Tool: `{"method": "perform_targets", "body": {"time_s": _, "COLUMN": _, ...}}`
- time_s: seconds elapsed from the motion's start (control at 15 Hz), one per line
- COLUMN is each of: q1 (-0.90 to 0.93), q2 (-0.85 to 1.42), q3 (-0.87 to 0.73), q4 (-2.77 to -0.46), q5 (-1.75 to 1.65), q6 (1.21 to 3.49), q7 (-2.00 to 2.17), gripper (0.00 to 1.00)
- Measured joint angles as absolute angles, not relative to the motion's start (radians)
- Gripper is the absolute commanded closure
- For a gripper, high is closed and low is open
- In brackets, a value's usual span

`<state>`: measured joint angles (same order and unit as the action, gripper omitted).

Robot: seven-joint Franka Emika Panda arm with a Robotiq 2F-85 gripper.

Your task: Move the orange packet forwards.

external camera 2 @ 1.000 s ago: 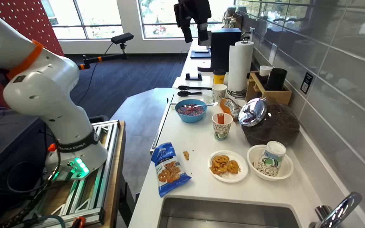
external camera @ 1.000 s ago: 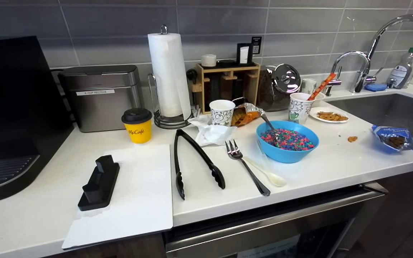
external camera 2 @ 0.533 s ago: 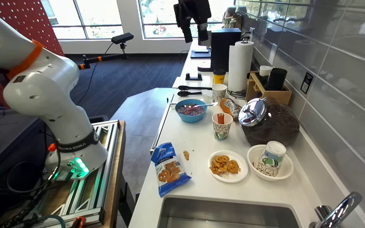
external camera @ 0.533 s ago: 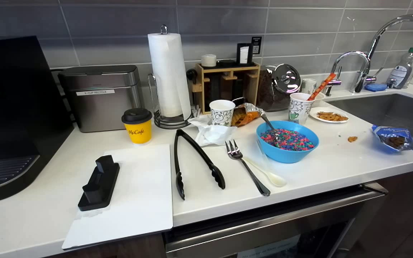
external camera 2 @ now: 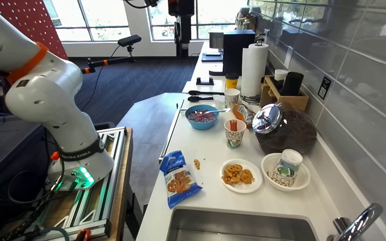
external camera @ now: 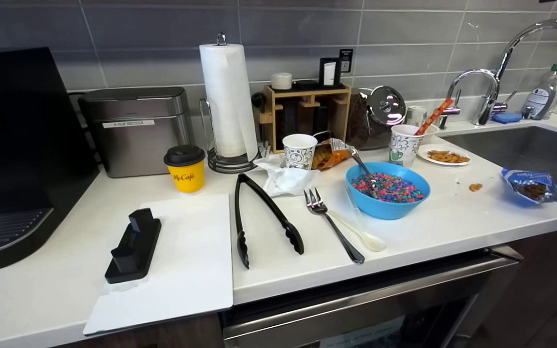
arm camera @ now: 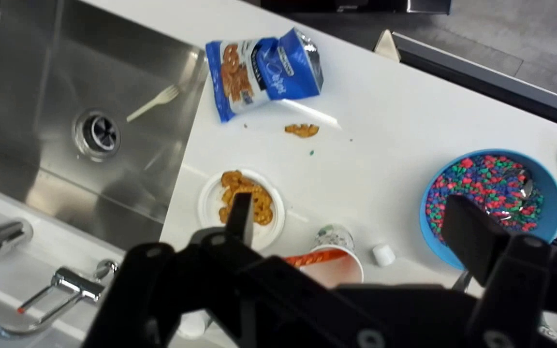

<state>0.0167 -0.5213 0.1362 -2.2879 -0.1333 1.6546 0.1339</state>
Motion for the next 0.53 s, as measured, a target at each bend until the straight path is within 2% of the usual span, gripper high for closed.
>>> {"method": "perform_targets", "body": {"time_s": 0.33, "q1": 0.019, "q2": -0.530, "q3": 0.142, "q4": -2.332, "q5": 0.016, "q6": 1.608, "q7": 0.342, "gripper": 0.00}}
{"method": "perform_targets", "body": {"time_s": 0.53, "q1": 0.049, "q2": -0.531, "q3": 0.193, "q4": -2.359, "q5": 0.187, "q6": 1.681, "q7": 0.475, "gripper": 0.00}}
